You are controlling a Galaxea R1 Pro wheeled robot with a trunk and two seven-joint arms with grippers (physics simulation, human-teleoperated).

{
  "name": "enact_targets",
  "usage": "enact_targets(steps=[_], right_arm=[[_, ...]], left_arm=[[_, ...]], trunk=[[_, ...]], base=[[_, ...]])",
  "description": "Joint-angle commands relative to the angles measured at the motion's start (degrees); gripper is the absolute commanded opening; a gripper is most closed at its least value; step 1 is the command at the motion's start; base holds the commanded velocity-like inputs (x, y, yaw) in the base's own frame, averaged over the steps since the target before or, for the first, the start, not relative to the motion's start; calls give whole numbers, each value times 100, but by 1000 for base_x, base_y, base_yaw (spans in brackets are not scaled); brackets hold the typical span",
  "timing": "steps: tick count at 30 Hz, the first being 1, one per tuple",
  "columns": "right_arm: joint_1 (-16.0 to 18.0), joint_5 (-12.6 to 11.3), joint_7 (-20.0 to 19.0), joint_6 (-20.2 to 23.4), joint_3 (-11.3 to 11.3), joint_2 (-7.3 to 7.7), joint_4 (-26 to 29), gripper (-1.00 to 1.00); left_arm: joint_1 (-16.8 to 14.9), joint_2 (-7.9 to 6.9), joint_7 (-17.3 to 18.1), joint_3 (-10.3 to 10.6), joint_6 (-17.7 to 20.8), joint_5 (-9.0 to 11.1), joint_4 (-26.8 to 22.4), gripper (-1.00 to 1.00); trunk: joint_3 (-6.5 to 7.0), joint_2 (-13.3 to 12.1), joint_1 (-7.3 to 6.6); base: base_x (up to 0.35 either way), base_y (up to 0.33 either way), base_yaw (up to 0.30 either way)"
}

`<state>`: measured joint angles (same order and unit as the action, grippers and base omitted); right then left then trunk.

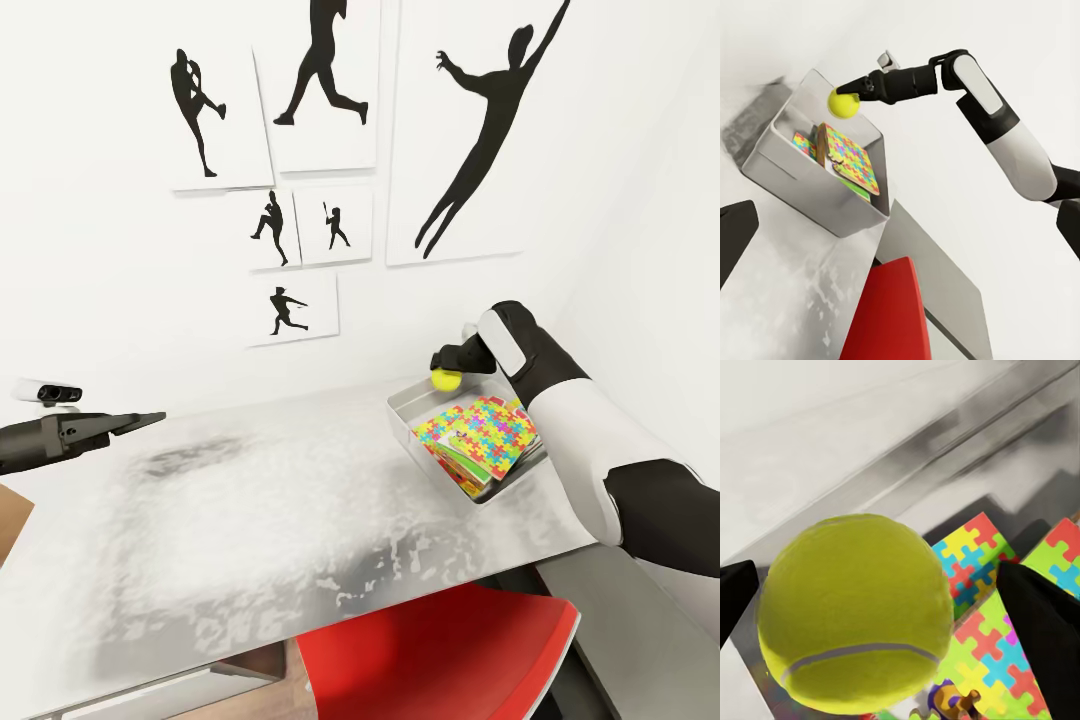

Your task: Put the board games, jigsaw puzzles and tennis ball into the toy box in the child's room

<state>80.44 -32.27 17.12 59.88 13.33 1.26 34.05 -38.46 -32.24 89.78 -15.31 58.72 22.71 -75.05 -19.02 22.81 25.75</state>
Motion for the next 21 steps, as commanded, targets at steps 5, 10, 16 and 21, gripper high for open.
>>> enact_targets(steps=[5, 10, 16, 21], right_arm=[[5, -60, 45, 12, 31, 14, 5, 100], [5, -60, -20, 12, 28, 15, 5, 100], [6, -54, -237, 12, 29, 22, 5, 100], [6, -59, -527, 12, 25, 176, 26, 100]], left_arm=[[-4, -2, 22, 1, 61, -3, -1, 100], [-7, -2, 22, 0, 61, -3, -1, 100], [-5, -2, 22, -28, 45, -3, -1, 100], [-6, -2, 22, -33, 43, -3, -1, 100]], trunk=[[-10, 11, 3], [-10, 11, 3], [-10, 11, 3], [-10, 11, 3]], base=[[0, 0, 0], [0, 0, 0], [0, 0, 0], [-25, 0, 0]])
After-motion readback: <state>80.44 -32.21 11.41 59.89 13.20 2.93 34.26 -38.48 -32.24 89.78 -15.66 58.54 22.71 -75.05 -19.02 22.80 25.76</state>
